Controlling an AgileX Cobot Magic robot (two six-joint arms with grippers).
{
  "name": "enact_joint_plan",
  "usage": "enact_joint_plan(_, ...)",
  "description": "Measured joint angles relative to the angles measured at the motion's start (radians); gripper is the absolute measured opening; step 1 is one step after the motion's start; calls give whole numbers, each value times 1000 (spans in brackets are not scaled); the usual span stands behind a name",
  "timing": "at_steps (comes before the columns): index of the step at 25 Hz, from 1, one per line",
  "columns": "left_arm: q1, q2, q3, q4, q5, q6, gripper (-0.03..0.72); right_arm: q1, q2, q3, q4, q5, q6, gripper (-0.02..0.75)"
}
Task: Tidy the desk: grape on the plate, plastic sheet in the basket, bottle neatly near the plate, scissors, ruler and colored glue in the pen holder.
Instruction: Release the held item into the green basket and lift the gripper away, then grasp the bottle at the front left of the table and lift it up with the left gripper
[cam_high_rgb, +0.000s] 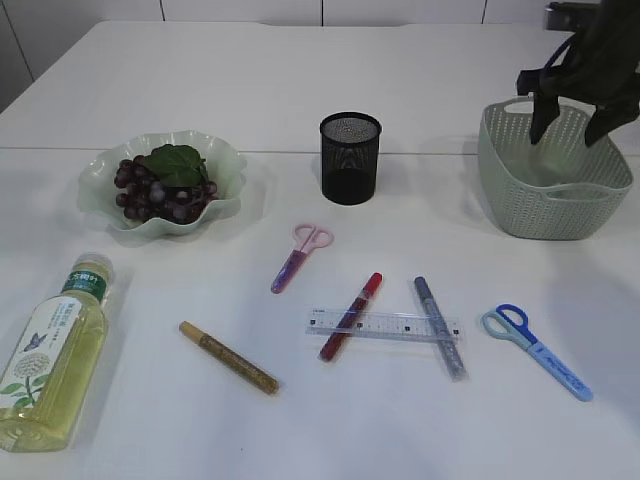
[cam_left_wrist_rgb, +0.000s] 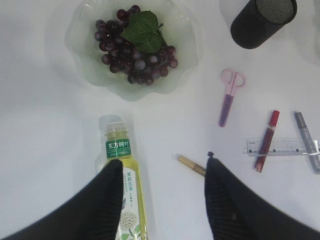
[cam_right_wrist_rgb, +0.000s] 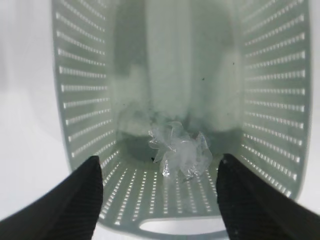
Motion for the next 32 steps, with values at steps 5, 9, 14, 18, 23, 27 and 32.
enact_joint_plan(5,0,0,6,0,0,0,414,0,-104,34,6,0,-2,543)
enact_joint_plan(9,0,0,91,23,0,0,422,0,-213,133,26,0,-2,543)
enact_joint_plan(14,0,18,244,38,-2,-21,463,0,-363,315,36,0,-4,543)
enact_joint_plan(18,0,84,270,71,-8,-31,569,0,-476,441,63,0,-4,543)
enact_joint_plan(23,0,209,272,93,-18,-52,596,0,-589,556,98,0,-8,543)
enact_joint_plan(27,0,300,272,93,-22,-58,596,0,-664,611,100,2,-10,543)
enact_joint_plan(32,0,387,272,93,-34,-58,594,0,-717,617,103,2,-14,549)
